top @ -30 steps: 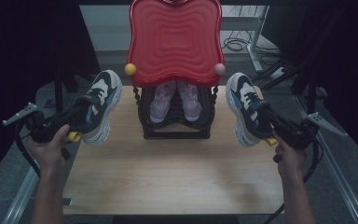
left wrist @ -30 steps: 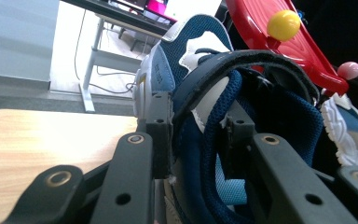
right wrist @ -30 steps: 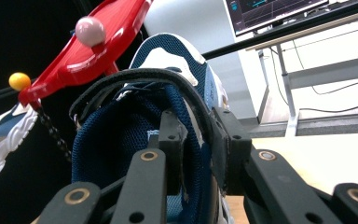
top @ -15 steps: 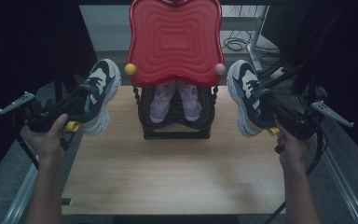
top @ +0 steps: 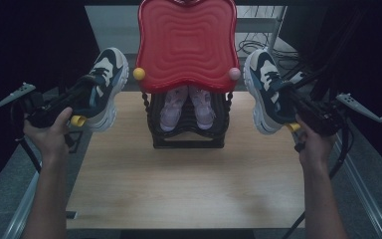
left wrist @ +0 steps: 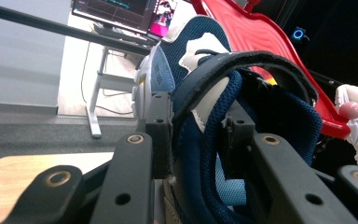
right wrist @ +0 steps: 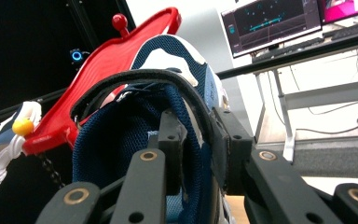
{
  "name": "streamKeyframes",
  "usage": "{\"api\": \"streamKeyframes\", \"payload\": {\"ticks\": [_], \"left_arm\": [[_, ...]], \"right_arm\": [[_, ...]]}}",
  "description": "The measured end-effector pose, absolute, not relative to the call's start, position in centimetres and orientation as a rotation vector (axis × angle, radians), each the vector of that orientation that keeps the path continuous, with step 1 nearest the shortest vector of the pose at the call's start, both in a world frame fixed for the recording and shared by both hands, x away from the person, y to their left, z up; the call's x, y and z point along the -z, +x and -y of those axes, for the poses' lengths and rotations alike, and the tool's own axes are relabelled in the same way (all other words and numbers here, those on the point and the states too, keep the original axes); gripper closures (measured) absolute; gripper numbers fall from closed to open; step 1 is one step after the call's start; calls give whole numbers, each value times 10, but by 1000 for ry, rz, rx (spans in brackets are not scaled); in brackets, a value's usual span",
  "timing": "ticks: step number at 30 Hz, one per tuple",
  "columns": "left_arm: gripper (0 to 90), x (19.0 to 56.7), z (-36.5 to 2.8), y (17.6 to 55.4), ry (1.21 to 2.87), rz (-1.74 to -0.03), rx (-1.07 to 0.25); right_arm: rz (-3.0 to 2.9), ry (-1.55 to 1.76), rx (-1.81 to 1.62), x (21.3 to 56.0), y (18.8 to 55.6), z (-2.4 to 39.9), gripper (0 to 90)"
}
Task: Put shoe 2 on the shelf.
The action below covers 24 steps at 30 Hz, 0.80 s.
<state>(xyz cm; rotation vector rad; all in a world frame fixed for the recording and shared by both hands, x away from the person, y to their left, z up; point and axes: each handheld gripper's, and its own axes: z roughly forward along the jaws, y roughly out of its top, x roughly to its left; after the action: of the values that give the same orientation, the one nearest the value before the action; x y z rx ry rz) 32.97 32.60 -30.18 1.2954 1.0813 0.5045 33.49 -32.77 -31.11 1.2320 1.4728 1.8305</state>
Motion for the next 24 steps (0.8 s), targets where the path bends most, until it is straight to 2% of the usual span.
{"api": "streamKeyframes", "payload": {"ticks": [24], "left_arm": [[697,254,-305,344,1278,-1025,-496]], "right_arm": [[-1450,1220,-1846,263,354,314,747]]}}
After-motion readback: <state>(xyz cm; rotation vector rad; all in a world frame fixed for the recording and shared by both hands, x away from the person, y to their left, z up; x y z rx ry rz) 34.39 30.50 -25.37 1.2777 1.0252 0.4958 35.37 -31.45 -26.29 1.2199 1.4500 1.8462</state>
